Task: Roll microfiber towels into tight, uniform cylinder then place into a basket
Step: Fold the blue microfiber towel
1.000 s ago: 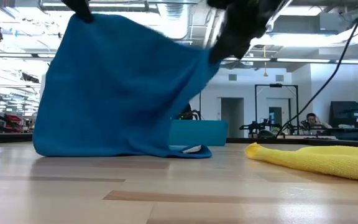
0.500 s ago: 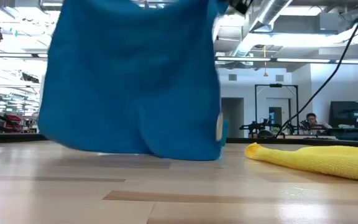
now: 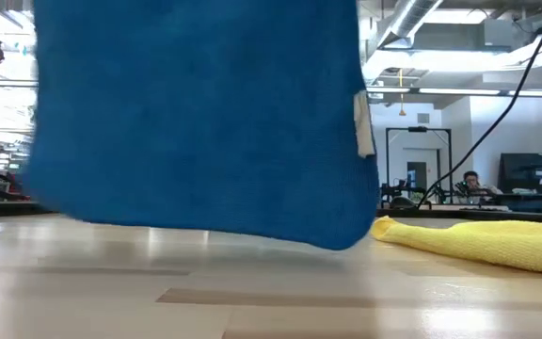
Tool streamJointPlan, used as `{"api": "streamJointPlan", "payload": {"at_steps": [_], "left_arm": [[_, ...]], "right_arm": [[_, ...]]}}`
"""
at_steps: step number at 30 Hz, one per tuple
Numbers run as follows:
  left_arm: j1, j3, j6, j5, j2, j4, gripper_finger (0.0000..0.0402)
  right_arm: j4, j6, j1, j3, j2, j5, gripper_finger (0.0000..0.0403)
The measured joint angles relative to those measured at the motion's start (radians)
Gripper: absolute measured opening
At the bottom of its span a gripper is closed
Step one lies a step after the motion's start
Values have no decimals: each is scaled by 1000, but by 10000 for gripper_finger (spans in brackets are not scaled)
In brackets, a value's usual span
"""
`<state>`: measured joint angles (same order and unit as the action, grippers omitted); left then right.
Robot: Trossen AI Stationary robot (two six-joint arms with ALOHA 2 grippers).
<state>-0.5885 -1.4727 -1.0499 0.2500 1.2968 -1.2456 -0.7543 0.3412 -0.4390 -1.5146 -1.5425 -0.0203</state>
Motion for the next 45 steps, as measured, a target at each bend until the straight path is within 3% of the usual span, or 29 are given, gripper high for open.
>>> {"api": "streamJointPlan", "payload": {"at_steps": [11,18,27,29,33,36,45], "left_arm": [[-193,0,-179,120,78,77,2],[-236,1,-166,51,148,161,2],[-240,0,-165,70,143,138,2],[-222,0,-125,126,143,78,2],[-150,18,-110,332,143,-108,2],[-75,48,-86,438,141,-184,2],[137,296,149,382,144,9,2]], "right_arm": [[1,37,-70,0,0,-12,10],[25,83,-72,0,0,-4,11],[46,123,-77,1,0,38,12],[26,75,-71,1,0,3,12],[-138,56,-26,0,-35,-249,11],[-228,39,21,1,-84,-328,11],[-279,-106,112,2,-283,-323,12]]}}
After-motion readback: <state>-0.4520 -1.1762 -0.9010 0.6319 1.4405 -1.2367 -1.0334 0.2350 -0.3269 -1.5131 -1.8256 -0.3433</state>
